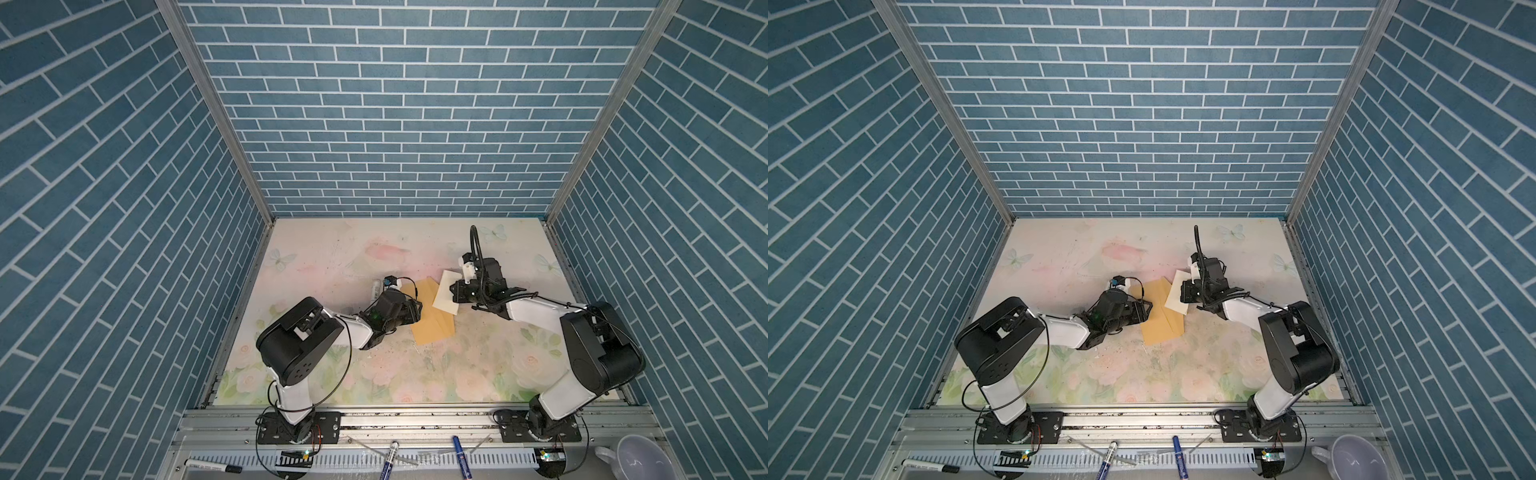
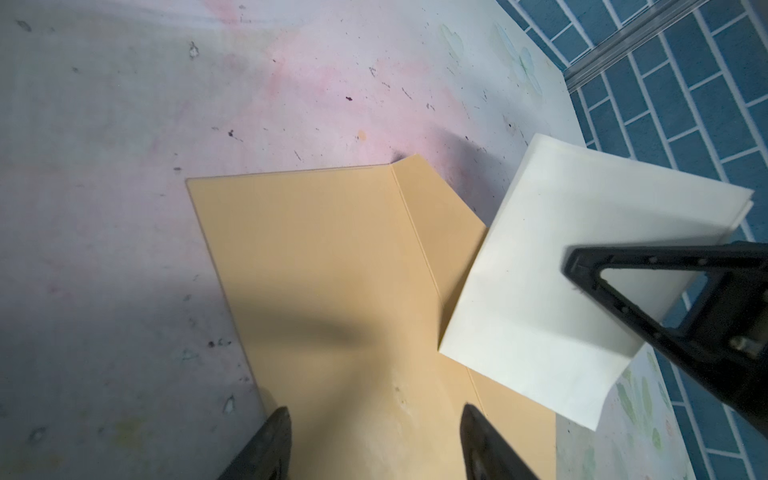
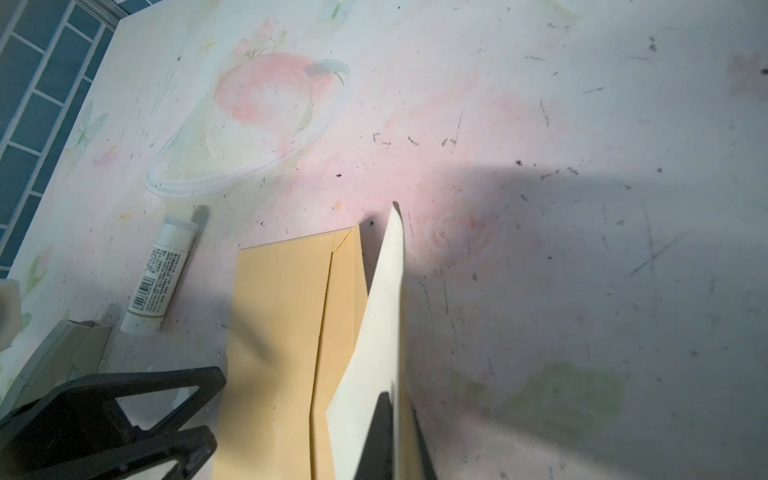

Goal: Place the letter into the envelope and seal it

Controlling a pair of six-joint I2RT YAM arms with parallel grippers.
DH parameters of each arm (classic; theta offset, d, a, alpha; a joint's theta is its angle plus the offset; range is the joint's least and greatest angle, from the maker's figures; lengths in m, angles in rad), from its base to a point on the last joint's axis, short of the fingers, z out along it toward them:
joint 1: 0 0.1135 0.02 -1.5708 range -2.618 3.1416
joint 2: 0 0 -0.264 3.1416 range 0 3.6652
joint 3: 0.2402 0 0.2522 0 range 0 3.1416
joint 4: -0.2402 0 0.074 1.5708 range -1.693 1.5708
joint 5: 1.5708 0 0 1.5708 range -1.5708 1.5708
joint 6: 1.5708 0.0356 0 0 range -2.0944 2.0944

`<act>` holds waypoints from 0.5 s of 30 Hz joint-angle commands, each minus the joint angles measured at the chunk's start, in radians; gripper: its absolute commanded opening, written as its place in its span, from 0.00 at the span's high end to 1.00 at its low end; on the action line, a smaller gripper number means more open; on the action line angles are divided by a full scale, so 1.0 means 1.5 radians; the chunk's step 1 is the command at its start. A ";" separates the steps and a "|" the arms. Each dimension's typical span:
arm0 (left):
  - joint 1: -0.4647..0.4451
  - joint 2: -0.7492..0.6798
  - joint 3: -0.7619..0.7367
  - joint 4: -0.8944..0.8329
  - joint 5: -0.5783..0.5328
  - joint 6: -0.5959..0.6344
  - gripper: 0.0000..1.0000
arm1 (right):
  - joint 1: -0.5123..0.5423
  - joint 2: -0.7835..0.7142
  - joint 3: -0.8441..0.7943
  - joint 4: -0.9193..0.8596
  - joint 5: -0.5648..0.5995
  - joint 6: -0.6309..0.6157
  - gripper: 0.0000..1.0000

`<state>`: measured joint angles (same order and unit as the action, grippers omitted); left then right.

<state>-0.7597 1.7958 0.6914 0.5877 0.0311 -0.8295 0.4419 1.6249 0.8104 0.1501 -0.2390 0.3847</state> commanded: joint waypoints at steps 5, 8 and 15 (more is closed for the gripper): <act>-0.001 0.021 -0.014 0.021 0.010 -0.010 0.35 | -0.003 0.025 0.001 0.017 -0.035 0.000 1.00; -0.001 0.025 -0.015 0.025 0.011 -0.012 0.35 | -0.003 0.031 0.004 0.019 -0.046 0.002 1.00; 0.000 0.031 -0.015 0.031 0.011 -0.013 0.34 | -0.003 0.044 0.010 0.019 -0.069 0.001 1.00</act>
<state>-0.7597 1.8133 0.6849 0.6357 0.0433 -0.8455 0.4400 1.6714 0.8104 0.1707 -0.3038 0.3874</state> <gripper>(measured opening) 0.654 0.045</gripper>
